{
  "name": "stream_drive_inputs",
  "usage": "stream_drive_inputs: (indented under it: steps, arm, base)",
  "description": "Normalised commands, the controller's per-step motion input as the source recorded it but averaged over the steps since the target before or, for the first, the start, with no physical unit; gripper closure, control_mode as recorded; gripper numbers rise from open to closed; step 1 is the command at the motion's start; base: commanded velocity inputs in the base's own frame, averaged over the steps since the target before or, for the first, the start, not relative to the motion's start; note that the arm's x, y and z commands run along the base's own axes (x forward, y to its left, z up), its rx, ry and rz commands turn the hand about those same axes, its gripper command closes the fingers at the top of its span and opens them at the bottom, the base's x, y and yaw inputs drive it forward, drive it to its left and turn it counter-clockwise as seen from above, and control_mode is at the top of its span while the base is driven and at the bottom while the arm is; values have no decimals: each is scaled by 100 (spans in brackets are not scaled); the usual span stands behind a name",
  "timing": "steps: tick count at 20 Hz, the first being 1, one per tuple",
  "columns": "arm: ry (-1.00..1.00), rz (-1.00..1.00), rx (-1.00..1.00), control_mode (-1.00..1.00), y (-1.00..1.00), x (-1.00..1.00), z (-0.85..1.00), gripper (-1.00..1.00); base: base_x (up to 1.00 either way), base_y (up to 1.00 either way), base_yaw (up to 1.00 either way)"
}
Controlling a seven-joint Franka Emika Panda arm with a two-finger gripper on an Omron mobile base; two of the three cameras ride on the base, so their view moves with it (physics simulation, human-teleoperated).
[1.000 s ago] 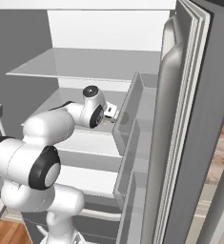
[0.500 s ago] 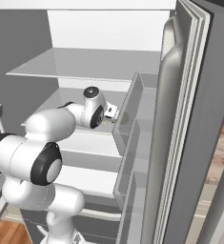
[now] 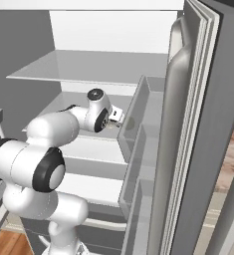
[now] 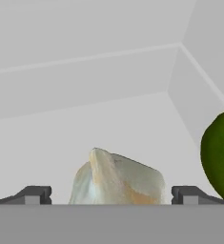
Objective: Retrieve the bottle and the shaker from the cabinet and place them next to the mixing bowl on the counter. Then add garlic from the fridge to the mixing bowl.
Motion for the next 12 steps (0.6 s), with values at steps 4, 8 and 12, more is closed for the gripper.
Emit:
stream_drive_inputs:
  steps: [4,8,12]
  arm:
    - [0,0,0,-100,0,0,0,-100]
    - [0,0,0,-100,0,0,0,-100]
    - [0,0,0,-100,0,0,0,100]
  base:
    - [0,0,0]
    - [0,0,0]
    - [0,0,0]
